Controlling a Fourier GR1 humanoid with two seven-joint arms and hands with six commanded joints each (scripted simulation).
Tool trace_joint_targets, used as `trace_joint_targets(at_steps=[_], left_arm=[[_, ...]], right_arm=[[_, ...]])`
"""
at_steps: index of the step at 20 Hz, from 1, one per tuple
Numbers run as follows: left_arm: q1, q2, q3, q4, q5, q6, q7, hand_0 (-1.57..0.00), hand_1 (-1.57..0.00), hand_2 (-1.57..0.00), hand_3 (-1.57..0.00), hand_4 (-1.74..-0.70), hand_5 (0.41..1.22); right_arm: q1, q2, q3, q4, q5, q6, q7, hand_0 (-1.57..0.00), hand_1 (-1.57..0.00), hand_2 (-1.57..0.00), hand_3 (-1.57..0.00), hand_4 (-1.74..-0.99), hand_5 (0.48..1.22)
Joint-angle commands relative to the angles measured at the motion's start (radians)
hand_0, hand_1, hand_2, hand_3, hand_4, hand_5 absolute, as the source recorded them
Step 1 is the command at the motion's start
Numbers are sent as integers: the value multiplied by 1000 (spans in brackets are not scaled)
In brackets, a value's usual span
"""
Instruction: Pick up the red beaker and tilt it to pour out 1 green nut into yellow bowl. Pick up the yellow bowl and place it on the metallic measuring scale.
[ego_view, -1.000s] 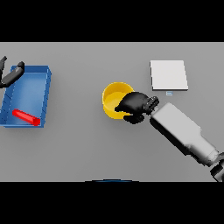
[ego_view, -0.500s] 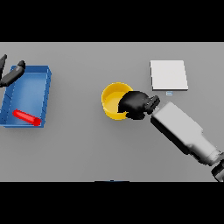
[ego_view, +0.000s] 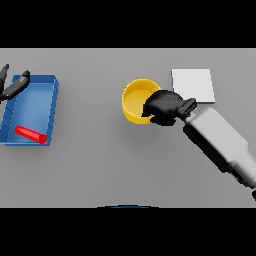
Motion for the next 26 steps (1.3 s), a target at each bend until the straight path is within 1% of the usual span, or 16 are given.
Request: trace_joint_targets(at_steps=[1, 2, 3, 7, 9, 10, 12, 13, 15, 18, 20, 21, 22, 24, 25, 26], left_arm=[[4, 4, 0, 9, -3, -7, -11, 1, 1, 1, 1, -717, 686], [-1, 7, 5, 11, 0, -9, -12, 1, 1, 1, 1, -714, 686], [-1, 6, 6, 11, -1, -7, -14, 1, 1, 1, 1, -714, 686], [10, 7, 6, -4, 2, 1, -14, 1, 1, 1, 1, -721, 694], [9, 21, 14, -21, 9, -1, -14, 1, 1, 1, 1, -725, 704], [13, 17, 11, -19, 9, 0, -8, 1, 1, 1, 1, -727, 710], [12, 9, 10, -18, 9, 8, 0, 1, 1, 1, 1, -730, 719], [16, 12, 6, -21, 5, 10, 1, 1, 1, 1, 1, -729, 717], [3, 15, 3, -26, 3, 10, 34, 1, 1, 1, 1, -731, 724], [11, 14, 4, -33, 8, 11, 30, 1, 1, 1, 1, -739, 734], [21, 29, 5, -46, 9, 11, 37, 1, 1, 1, 1, -732, 735], [23, 30, 3, -53, 7, 16, 49, 1, 1, 1, 1, -727, 734], [19, 29, 5, -44, 7, 13, 44, 1, 1, 1, 1, -722, 732], [21, 35, 5, -44, 9, 2, 38, 1, 1, 1, 1, -720, 720], [22, 35, 6, -53, 11, 6, 40, 1, 1, 1, 1, -722, 717], [16, 29, 6, -52, 11, 13, 49, 1, 1, 1, 1, -724, 714]], right_arm=[[-5, -24, -18, -18, -1, 2, 4, -1565, -1565, -1426, -1194, -1739, 1219], [-3, -38, -33, -30, -2, -1, 28, -1566, -1566, -1455, -1180, -1739, 1220], [2, -48, -41, -39, -4, -2, 35, -1567, -1567, -1478, -1170, -1740, 1220], [13, -75, -68, -42, 0, -16, 42, -1563, -1569, -1526, -1157, -1740, 1220], [-2, -101, -84, -12, 8, -46, 8, -1566, -1570, -1516, -1149, -1741, 1220], [-11, -114, -93, 18, 15, -70, -12, -1567, -1570, -1527, -1151, -1741, 1221], [-22, -106, -113, 55, 15, -92, 12, -1568, -1570, -1537, -1153, -1741, 1221], [-23, -107, -128, 87, 10, -104, 3, -1569, -1571, -1534, -1151, -1741, 1221], [-33, -112, -145, 147, 18, -140, -1, -1570, -1571, -1537, -1150, -1741, 1221], [-55, -115, -154, 223, 31, -190, -28, -1570, -1571, -1546, -1146, -1741, 1221], [-64, -112, -171, 287, 36, -212, -20, -1571, -1571, -1542, -1150, -1741, 1221], [-68, -117, -178, 322, 36, -220, -29, -1571, -1571, -1537, -1147, -1741, 1221], [-82, -107, -181, 367, 45, -239, -21, -1571, -1571, -1519, -1156, -1741, 1221], [-102, -102, -192, 446, 51, -275, -54, -1571, -1571, -1487, -1195, -1741, 1221], [-111, -96, -197, 485, 55, -289, -54, -1571, -1571, -1474, -1235, -1741, 1221], [-115, -83, -204, 506, 51, -291, -36, -1571, -1571, -1464, -1268, -1741, 1221]])
